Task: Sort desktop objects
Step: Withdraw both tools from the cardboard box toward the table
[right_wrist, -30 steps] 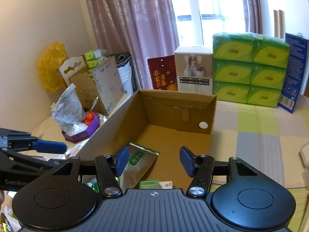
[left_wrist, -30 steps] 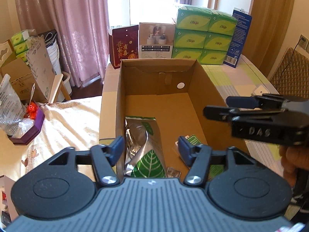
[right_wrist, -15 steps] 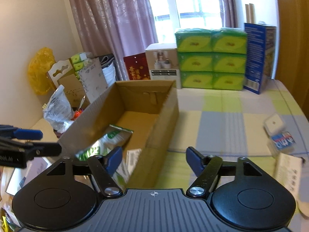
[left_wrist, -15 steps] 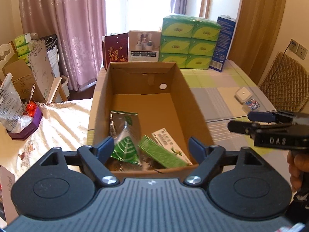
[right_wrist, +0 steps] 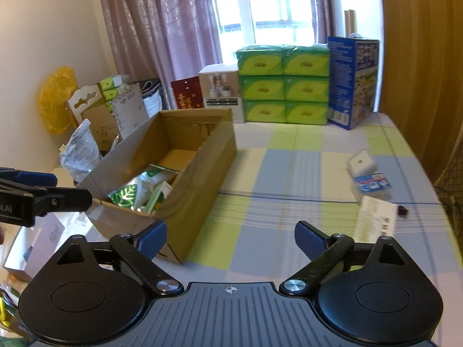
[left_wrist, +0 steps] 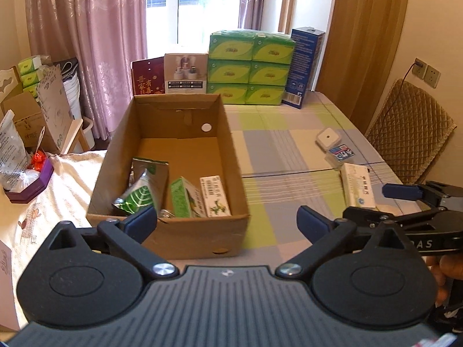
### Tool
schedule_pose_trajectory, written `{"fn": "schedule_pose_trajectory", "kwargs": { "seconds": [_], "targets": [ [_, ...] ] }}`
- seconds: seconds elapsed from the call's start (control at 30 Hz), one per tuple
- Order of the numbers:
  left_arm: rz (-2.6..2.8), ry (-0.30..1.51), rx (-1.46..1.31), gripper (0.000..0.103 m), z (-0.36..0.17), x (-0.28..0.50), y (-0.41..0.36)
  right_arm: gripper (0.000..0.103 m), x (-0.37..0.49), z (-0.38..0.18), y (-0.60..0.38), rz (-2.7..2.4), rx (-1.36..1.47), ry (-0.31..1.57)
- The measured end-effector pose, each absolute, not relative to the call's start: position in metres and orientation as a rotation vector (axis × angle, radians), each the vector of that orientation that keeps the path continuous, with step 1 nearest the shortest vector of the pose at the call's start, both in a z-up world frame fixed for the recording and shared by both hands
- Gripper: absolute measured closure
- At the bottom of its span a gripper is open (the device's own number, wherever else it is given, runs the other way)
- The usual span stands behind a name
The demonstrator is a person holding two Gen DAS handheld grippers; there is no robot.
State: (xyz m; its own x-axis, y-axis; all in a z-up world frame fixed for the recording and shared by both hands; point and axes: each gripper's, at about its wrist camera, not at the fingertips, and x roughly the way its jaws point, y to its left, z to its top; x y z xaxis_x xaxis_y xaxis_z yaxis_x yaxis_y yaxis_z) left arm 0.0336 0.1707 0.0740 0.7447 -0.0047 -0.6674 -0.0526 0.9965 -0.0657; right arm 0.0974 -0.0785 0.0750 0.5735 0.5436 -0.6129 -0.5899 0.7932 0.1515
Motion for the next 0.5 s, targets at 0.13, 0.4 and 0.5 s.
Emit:
{"fn": "schedule_pose_trajectory", "kwargs": {
  "seconds": [0.13, 0.4, 0.5],
  "targets": [
    [0.025, 0.719, -0.056, 0.002, 0.074, 0.025, 0.148, 0.005, 0.091, 0.074, -0.107, 0.637, -0.081, 0.686],
    [-0.029, 0.726, -0.042, 0.002, 0.064, 0.017, 0.098, 0.002, 0.088, 0.059, -0.169, 0.542, -0.075, 0.710],
    [-0.043, 0.733, -0.033, 0.002, 0.058, 0.020, 0.080, 0.002, 0.088, 0.053, -0.194, 0.500, -0.066, 0.724]
  ]
}}
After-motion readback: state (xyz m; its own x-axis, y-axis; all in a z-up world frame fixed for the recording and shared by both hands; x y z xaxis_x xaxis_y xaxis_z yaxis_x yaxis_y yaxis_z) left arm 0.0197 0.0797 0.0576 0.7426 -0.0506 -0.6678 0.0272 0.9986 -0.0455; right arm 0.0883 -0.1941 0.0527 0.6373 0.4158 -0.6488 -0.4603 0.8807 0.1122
